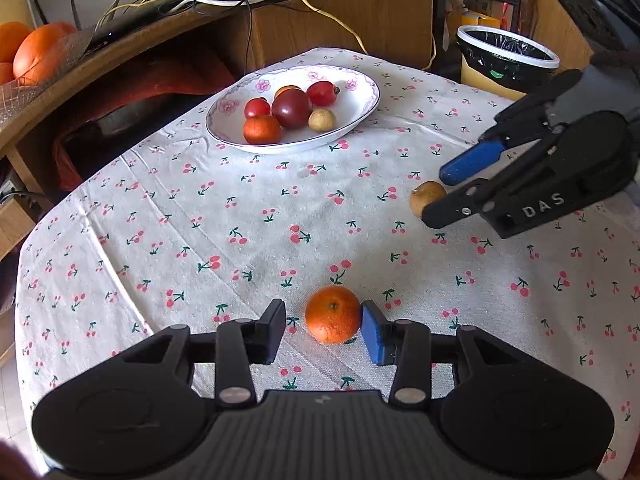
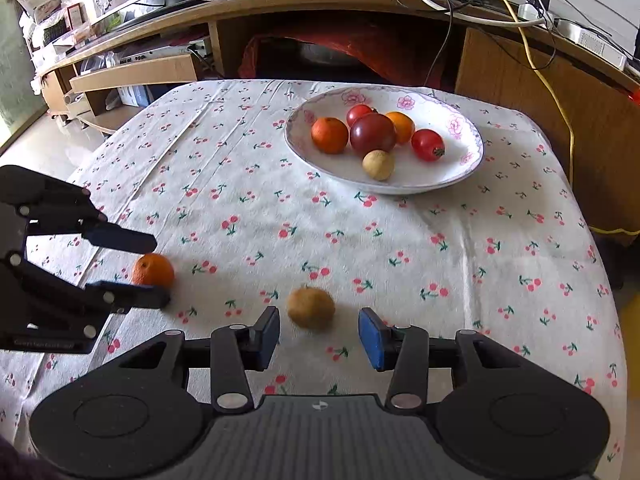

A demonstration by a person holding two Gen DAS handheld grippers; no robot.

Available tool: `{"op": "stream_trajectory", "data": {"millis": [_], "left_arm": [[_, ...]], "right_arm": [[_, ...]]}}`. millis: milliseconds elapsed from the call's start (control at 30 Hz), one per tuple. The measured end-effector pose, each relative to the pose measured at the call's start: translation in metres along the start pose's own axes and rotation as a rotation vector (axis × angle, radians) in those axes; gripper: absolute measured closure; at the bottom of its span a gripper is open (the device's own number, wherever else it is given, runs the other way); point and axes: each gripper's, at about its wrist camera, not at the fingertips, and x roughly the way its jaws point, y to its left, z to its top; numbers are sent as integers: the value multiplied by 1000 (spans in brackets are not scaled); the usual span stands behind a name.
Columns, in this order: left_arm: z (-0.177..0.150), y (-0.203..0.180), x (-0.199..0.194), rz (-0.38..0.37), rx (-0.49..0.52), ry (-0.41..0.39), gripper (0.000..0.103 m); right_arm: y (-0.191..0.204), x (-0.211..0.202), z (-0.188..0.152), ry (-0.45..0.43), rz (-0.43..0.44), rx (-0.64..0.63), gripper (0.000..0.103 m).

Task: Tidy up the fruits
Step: 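Carry the orange and brown fruit over the white bowl with both tools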

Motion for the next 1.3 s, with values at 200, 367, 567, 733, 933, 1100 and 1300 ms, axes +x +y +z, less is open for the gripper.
{"op": "stream_trajectory", "data": {"millis": [200,367,567,733,933,1100,1300], "left_arm": [[-1,-5,0,-2,29,-13,54],[-1,-7,-1,-4,32,-7,57],[3,-7,1,-12,6,7,63],[8,-6,3,5,-3,20,65],[25,-4,3,44,4,-12,65],[45,0,5,79,6,-52,65],[68,1,6,106,9,-100,65]], "right_arm": [[3,7,4,11,11,-17,65],[5,10,5,15,17,-43,65],[4,11,7,22,6,-42,75],[6,10,8,34,-4,-56,80],[9,8,12,24,-3,-71,80],[6,2,26,-24,-23,-60,80],[5,-6,44,-89,-38,-59,80]]}}
